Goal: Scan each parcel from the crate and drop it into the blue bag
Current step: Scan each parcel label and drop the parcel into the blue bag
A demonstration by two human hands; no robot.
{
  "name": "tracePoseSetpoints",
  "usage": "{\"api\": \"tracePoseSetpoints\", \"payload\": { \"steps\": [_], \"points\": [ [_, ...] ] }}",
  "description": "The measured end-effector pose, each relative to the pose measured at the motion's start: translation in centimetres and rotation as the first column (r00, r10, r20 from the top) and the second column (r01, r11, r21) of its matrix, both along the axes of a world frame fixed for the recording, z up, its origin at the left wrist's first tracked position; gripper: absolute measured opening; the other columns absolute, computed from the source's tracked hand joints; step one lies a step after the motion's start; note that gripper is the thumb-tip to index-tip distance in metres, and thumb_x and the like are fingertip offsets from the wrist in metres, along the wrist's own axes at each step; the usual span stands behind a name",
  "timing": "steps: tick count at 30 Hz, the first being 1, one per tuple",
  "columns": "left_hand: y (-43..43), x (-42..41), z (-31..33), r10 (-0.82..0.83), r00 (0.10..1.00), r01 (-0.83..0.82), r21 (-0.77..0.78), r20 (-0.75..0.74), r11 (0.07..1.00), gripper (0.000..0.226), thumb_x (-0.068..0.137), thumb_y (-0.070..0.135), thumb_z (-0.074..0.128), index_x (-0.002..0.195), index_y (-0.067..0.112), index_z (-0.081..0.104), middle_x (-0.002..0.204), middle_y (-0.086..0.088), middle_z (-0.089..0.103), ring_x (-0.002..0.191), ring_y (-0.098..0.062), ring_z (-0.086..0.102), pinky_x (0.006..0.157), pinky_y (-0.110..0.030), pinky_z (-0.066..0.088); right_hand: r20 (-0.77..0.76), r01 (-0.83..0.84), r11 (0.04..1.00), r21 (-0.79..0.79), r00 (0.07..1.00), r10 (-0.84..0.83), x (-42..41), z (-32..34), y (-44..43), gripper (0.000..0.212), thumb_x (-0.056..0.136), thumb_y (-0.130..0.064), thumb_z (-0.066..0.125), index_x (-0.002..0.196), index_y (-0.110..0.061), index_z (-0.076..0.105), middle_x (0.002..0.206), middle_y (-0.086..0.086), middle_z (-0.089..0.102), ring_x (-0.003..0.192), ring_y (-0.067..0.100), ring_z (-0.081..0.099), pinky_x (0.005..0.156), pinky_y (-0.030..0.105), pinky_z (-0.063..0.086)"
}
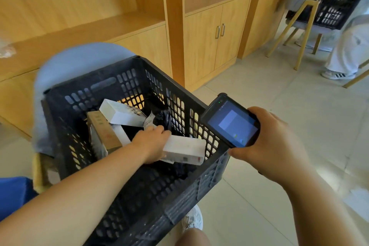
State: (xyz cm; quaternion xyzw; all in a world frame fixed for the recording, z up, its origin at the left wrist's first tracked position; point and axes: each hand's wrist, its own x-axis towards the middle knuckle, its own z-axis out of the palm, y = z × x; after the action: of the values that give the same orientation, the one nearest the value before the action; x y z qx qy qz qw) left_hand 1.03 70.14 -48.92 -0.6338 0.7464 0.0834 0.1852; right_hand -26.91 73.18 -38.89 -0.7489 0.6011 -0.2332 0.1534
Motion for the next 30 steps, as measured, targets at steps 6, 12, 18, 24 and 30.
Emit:
{"api": "tracePoseSetpoints", "payload": {
  "steps": [6, 12, 18, 24, 30],
  "points": [
    [5.2, 3.4, 6.9, 0.284, 0.891, -0.358, -0.166, -0.354, 0.919, 0.061, 0.084, 0.054, 0.058, 0.137, 0.028, 0.041, 0.135, 0.000, 0.044, 0.118, -0.026, 0.044, 0.091, -0.042, 0.044, 0.085, 0.002, 0.999, -0.045, 0.996, 0.002, 0.6, 1.6, 3.2, 0.071, 0.048, -0.040, 0.079, 0.110, -0.033, 0.045, 0.084, -0.017, 0.046, 0.063, 0.017, 0.053, 0.048, 0.039, 0.053],
    [13.1, 5.6, 11.6, 0.286, 0.429, -0.682, -0.099, -0.857, 0.725, 0.013, 0.084, 0.048, 0.065, 0.095, 0.044, 0.058, 0.091, 0.015, 0.068, 0.075, -0.003, 0.067, 0.064, -0.033, 0.054, 0.139, -0.030, 0.994, -0.102, 0.989, 0.044, 1.7, 3.4, 6.7, 0.077, 0.048, -0.042, 0.078, 0.116, -0.032, 0.043, 0.084, -0.013, 0.051, 0.053, 0.019, 0.055, 0.048, 0.035, 0.051],
    [21.6, 6.6, 12.6, 0.244, -0.096, -0.854, 0.206, -0.965, 0.478, 0.015, 0.090, 0.034, 0.060, 0.085, 0.021, 0.065, 0.066, 0.000, 0.073, 0.053, -0.014, 0.066, 0.045, -0.024, 0.040, 0.165, -0.118, 0.985, -0.126, 0.977, 0.138, 4.2, 4.3, 10.2, 0.081, 0.047, -0.040, 0.081, 0.118, -0.029, 0.045, 0.085, -0.015, 0.048, 0.063, 0.017, 0.054, 0.051, 0.034, 0.049],
    [27.3, 6.9, 11.0, 0.244, -0.279, -0.862, 0.354, -0.929, 0.362, 0.014, 0.090, 0.027, 0.059, 0.092, 0.014, 0.065, 0.068, -0.004, 0.074, 0.065, -0.022, 0.066, 0.056, -0.033, 0.044, 0.124, -0.242, 0.962, -0.125, 0.958, 0.257, 6.9, 4.6, 12.7, 0.084, 0.048, -0.039, 0.086, 0.120, -0.023, 0.046, 0.086, -0.022, 0.040, 0.078, 0.016, 0.049, 0.060, 0.033, 0.044],
    [30.0, 7.0, 9.6, 0.064, -0.341, -0.879, 0.343, -0.938, 0.330, 0.019, 0.087, 0.021, 0.067, 0.106, 0.019, 0.064, 0.093, -0.001, 0.076, 0.079, -0.015, 0.074, 0.058, -0.029, 0.058, 0.031, -0.335, 0.940, -0.064, 0.941, 0.337, 8.8, 4.9, 14.7, 0.085, 0.050, -0.040, 0.085, 0.122, -0.025, 0.043, 0.096, -0.007, 0.049, 0.084, 0.021, 0.054, 0.068, 0.044, 0.054]
  ]
}}
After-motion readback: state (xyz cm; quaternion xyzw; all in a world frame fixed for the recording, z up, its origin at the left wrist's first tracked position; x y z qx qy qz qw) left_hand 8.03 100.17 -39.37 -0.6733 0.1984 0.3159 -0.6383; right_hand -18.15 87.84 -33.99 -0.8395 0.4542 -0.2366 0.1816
